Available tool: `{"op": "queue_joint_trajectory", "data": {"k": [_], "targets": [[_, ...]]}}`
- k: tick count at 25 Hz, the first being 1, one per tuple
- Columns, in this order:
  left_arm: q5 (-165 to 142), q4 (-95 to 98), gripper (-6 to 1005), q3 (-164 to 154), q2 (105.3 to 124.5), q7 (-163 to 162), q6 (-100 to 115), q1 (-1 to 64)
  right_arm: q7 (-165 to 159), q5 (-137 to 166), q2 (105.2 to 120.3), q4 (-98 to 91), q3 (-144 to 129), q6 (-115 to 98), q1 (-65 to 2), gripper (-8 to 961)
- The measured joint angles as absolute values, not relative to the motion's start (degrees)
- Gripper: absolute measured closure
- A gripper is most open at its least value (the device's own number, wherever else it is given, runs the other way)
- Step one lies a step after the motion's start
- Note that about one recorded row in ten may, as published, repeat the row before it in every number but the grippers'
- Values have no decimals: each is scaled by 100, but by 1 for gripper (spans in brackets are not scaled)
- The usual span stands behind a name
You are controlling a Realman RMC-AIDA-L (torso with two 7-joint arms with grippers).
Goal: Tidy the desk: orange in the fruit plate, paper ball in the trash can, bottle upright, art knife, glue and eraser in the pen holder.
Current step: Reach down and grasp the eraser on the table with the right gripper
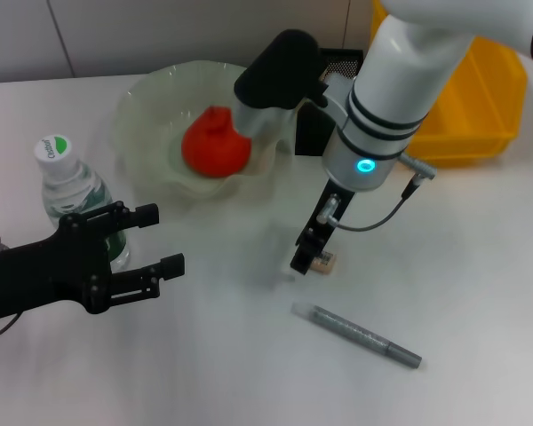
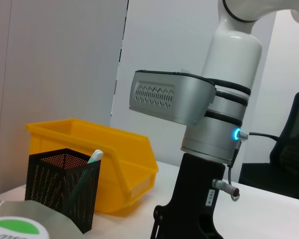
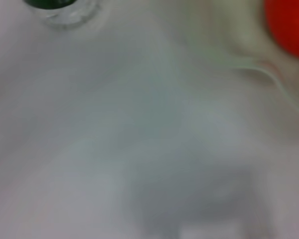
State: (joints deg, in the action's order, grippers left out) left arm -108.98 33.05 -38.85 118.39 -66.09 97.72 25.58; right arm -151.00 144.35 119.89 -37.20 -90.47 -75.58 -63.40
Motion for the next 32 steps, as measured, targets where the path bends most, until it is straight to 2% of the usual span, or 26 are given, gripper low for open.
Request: {"op": "queue_joint_trajectory", "data": {"k": [7, 10, 16, 32], "targets": [[-10898, 3281, 200, -3885, 11837, -6609, 9764, 2558, -15131, 14196, 11989, -3710, -9323, -7539, -6343, 346], [-10898, 3279, 200, -3885, 11835, -6609, 9764, 2558, -15180, 14161, 11988, -3709, -9370, -7537, -6348, 501], [-10898, 3278, 200, -3885, 11831, -6581, 9765, 2545, -15207, 14152, 11988, -3688, -9501, -7527, -6349, 562], [-10898, 3278, 200, -3848, 11829, -6556, 9765, 2547, -15191, 14093, 11988, -3696, -9885, -7375, -6355, 588]]}}
